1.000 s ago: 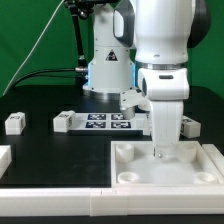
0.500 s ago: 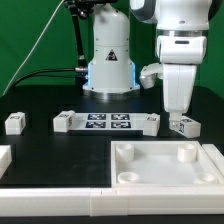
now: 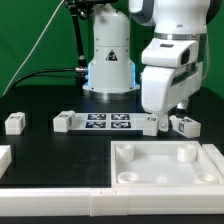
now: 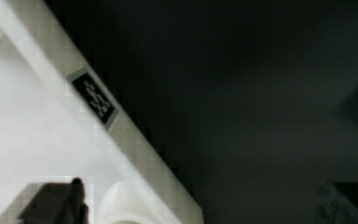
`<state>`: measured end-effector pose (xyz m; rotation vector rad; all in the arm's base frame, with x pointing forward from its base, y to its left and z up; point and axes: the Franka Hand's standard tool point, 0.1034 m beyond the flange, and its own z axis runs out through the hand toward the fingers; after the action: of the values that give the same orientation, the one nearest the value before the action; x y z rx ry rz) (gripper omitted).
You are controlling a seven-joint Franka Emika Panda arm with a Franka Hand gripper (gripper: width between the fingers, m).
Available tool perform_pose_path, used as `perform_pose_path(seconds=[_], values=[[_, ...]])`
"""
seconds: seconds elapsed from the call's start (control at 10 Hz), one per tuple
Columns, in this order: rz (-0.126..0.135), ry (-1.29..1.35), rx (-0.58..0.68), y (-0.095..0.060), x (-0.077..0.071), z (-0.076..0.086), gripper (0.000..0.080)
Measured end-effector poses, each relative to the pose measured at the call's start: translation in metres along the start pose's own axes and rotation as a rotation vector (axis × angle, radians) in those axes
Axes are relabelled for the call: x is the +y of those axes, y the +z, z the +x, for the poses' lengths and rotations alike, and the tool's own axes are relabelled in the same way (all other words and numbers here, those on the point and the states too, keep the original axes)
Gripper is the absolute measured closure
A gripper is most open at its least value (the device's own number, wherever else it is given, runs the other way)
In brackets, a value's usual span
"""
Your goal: Assemble one leg
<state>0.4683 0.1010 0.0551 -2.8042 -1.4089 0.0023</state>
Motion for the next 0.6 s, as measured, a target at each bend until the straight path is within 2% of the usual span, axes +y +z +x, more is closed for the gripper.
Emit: perform_pose_path(seconds=[0.1,0.4,0.6], values=[[0.001,0.110,0.001,0.000,-0.001,0.001,0.0151],[0.012,0.512,0.000,0.000,-0.024,0.017,0.0151],[0.016,0.509,0.002,0.002,-0.041,0.026,0.0151]])
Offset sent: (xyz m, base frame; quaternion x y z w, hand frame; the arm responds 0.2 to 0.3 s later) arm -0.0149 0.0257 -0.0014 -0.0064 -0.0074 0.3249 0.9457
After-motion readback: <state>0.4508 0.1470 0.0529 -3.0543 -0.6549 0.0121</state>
